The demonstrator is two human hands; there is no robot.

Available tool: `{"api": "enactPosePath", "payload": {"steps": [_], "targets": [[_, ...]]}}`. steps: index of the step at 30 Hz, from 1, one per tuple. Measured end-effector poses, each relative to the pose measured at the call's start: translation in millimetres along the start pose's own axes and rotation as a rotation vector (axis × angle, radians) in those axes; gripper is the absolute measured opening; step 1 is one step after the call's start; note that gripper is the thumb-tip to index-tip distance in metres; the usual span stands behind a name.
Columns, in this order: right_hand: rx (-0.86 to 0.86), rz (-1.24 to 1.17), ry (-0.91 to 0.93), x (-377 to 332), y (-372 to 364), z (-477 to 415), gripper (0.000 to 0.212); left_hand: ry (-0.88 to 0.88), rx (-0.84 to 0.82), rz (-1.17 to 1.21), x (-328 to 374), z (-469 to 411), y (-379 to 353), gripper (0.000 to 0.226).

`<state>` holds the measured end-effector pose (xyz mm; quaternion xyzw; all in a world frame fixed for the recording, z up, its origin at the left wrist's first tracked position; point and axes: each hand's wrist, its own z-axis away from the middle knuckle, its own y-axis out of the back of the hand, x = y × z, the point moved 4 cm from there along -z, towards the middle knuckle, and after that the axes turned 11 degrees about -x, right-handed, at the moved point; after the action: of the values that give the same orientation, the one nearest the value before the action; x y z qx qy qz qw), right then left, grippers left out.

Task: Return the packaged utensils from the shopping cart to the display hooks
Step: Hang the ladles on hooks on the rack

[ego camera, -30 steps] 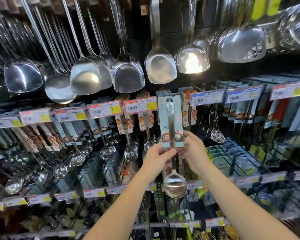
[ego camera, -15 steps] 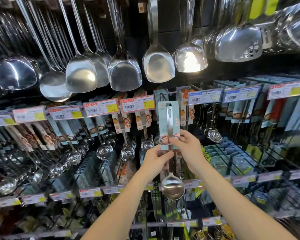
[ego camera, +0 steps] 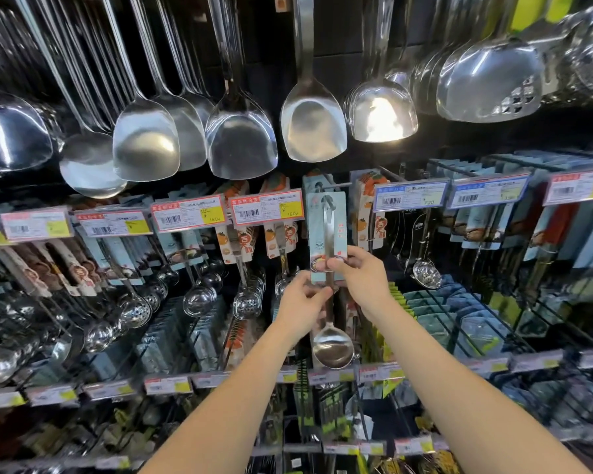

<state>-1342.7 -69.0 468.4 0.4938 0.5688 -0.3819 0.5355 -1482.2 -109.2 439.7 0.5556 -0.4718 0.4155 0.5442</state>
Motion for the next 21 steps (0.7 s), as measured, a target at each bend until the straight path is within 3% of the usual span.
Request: {"api": "enactPosePath", "payload": {"steps": [4, 13, 16, 21], "targets": [[0.017, 0.04, -0.029, 6.8, -3.1, -23.1, 0.02, -0.003, 0.046, -0.048, -2.0, -19.0, 2.9, 0.012], [0.077, 0.367, -0.164, -1.7, 3.4, -59.8, 0.04, 0.127, 0.047, -0.039, -6.9, -53.9, 5.4, 0.021], [0.046, 0.365, -0.191, 1.7, 5.5, -64.2, 0.046, 0.175, 0.007, -0.013, -8.0, -56.9, 7.0, 0.042], [-0.007, 0.327, -0.202, 13.3, 7.2, -52.8, 0.063, 0.204, 0.056, -0.169, -5.8, -40.5, 8.7, 0.075]]}}
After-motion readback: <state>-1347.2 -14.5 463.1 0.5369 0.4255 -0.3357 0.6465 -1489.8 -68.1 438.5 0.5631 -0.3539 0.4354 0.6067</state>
